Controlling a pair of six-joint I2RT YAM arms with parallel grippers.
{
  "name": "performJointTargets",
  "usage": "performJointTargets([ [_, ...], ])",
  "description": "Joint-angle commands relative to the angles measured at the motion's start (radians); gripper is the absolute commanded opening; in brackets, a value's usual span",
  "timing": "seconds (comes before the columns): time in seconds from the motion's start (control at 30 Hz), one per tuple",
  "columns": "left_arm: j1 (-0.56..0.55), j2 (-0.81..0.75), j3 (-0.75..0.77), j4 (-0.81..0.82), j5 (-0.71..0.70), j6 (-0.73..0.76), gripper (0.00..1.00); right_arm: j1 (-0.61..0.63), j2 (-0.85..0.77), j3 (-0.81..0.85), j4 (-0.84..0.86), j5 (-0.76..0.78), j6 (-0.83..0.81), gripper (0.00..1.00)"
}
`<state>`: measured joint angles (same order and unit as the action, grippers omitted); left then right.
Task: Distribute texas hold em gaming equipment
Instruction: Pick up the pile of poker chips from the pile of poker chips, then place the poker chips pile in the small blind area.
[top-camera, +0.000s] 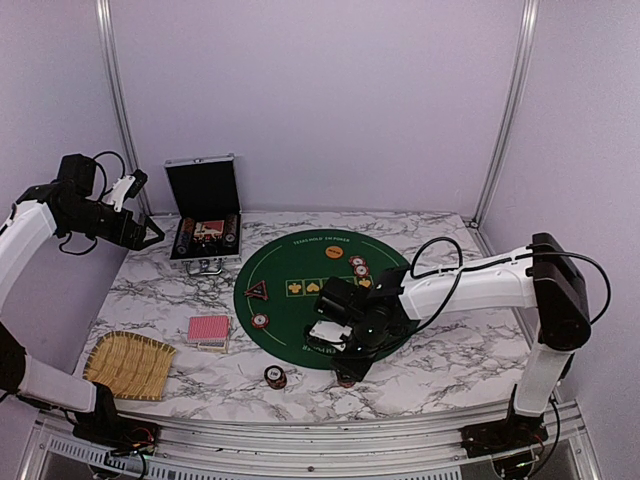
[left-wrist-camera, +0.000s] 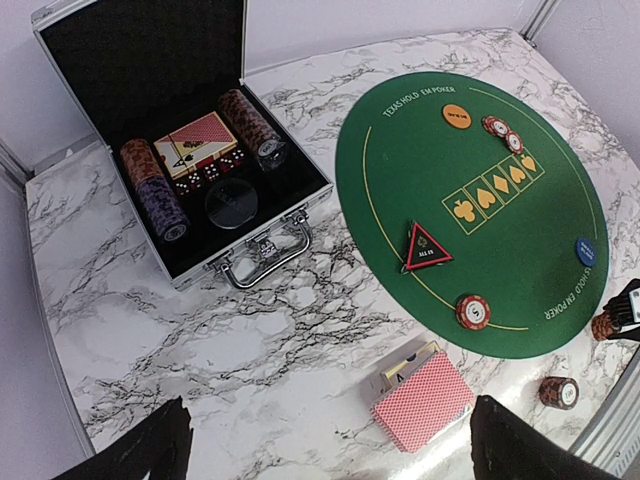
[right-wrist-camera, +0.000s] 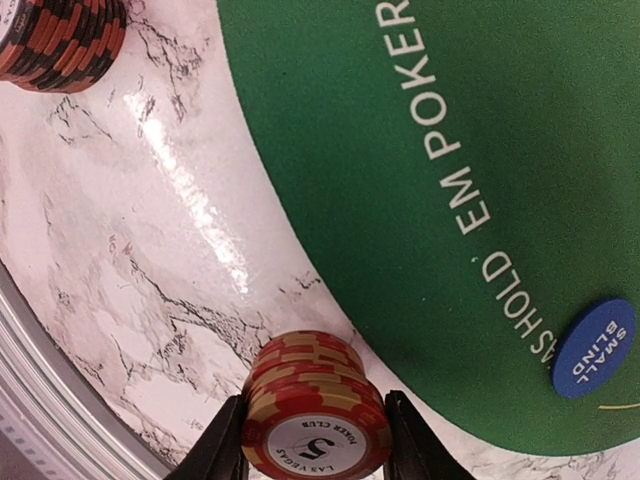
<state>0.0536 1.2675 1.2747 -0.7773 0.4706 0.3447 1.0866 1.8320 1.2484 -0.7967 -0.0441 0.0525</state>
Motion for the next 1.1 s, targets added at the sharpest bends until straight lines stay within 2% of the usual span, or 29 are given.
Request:
performJointTargets([
  [0.0, 0.005, -0.001, 0.029, -0.028, 0.005, 0.004, 0.99, 0.006, -0.038, 0.016, -0.010, -0.002, 0.004, 0.29],
  [0.3, 0.005, 0.003, 0.030, -0.030, 0.004, 0.007, 0.99, 0.006, -0.074, 0.037, -0.044, 0.003, 0.011, 0.26],
  [0.43, 0.004, 0.005, 0.031, -0.030, 0.006, 0.009, 0.99, -0.011, -0.090, 0.071, -0.055, 0.064, 0.034, 0.24],
  [0.67, 0.004, 0.004, 0.019, -0.034, -0.003, 0.019, 0.99, -0.198, -0.087, 0.094, 0.016, 0.156, 0.114, 0.18],
  [1.07, 0.001, 0.010, -0.001, -0.076, -0.001, 0.087, 0.99, -0.447, -0.042, 0.007, 0.141, 0.177, 0.123, 0.18],
])
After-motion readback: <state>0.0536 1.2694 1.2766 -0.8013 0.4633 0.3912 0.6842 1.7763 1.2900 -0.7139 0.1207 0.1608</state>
